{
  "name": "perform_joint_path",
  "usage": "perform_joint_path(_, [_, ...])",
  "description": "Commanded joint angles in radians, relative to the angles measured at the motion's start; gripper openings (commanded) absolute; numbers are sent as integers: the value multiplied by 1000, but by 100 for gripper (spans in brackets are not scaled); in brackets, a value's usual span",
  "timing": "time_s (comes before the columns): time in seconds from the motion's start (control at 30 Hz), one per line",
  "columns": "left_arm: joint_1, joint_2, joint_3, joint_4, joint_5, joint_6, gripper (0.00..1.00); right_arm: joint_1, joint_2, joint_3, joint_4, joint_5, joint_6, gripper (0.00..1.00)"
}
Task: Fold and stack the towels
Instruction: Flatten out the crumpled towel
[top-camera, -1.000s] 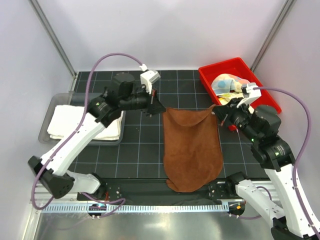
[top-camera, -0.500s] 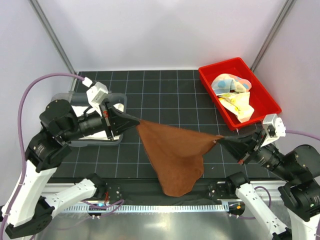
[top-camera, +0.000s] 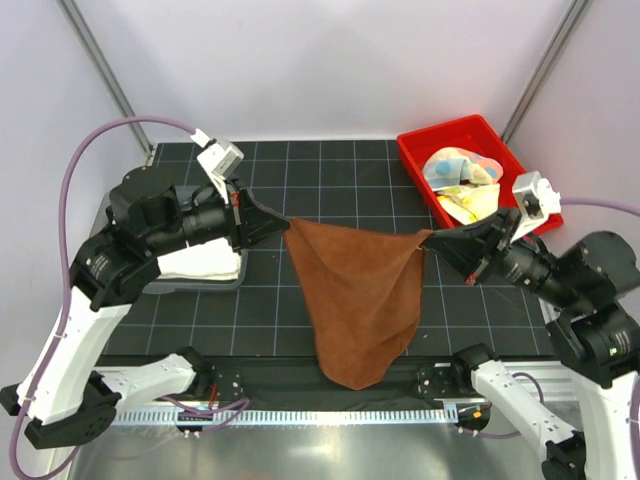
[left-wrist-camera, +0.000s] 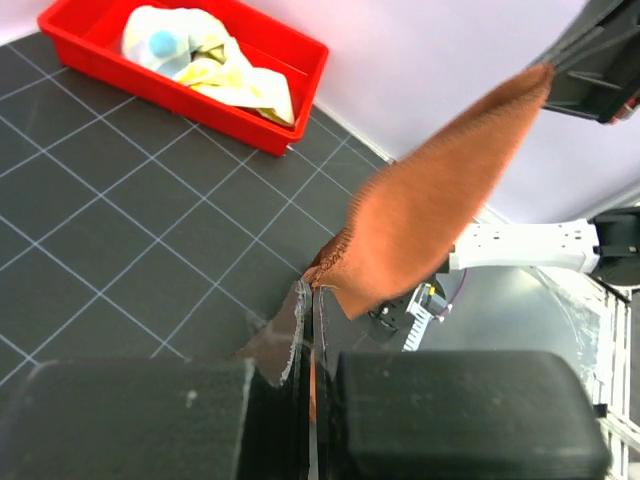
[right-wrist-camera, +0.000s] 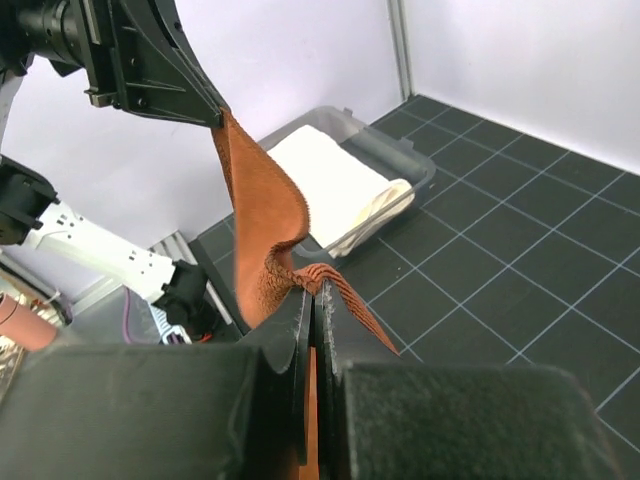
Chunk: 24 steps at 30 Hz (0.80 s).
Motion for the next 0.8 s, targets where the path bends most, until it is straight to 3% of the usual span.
perform_joint_path(0.0, [3, -43, 32, 50, 58, -11, 0, -3, 5, 69, 47, -78, -30, 1])
perform_joint_path(0.2, [3, -113, -6, 143, 239, -162, 0, -3, -121, 2, 91, -208, 88, 1])
perform_joint_path(0.3, [3, -105, 22, 148, 166, -144, 0, -3, -164, -16, 160, -137, 105, 1])
perform_joint_path(0.47, [3, -23, 222, 99, 52, -63, 0, -3, -51, 100, 223, 11, 44, 1])
perform_joint_path(0.77, [3, 75, 440, 144, 52, -41, 0, -3, 132, 381, 266, 8, 13, 1])
